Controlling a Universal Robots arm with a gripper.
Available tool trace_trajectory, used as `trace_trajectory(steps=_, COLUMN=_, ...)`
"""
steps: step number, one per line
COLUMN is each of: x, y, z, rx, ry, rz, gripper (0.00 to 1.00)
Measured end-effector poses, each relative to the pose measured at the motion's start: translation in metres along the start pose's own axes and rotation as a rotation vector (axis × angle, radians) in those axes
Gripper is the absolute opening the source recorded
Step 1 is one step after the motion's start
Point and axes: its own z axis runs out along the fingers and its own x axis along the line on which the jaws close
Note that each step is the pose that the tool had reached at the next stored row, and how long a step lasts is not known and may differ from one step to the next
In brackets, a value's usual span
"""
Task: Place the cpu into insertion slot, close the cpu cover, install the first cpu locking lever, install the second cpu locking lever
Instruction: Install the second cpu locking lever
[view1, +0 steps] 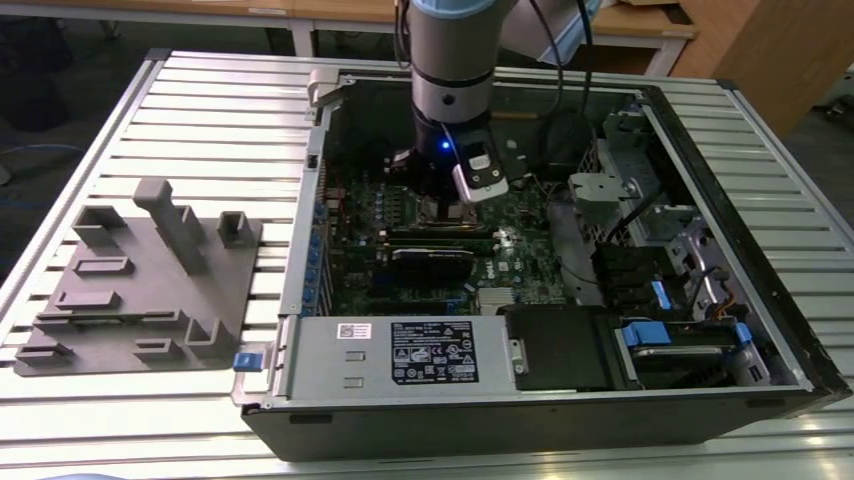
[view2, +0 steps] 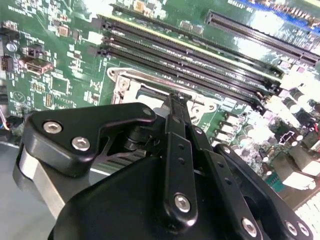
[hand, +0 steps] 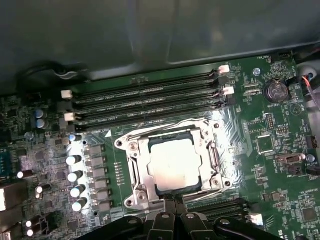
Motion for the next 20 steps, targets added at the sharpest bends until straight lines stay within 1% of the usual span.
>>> trace_trajectory(steps=2, x=-0.0005, y=0.0037, z=0.0006, rx=0.023, ry=-0.0024, rz=-0.002, gripper=0.11)
trace_trajectory(steps=3, x=-0.0004, y=0.0057, z=0.0012, rx=0.0275, ry=-0.0025, rz=-0.002, gripper=0.11)
trace_trajectory(steps=4, x=-0.0003, y=0.0067, z=0.002, rx=0.0281, ry=-0.0022, rz=-0.002, gripper=0.11)
trace_trajectory(steps=8, x=0.0004, y=0.0099, z=0.0036, rx=0.0276, ry=-0.0017, rz=-0.009, gripper=0.11)
trace_trajectory(steps=17, x=0.0013, y=0.0138, z=0.0061, rx=0.0236, ry=0.0019, rz=-0.061, gripper=0.11)
trace_trajectory(steps=20, x=0.0014, y=0.0139, z=0.0064, rx=0.009, ry=0.0054, rz=-0.079, gripper=0.11)
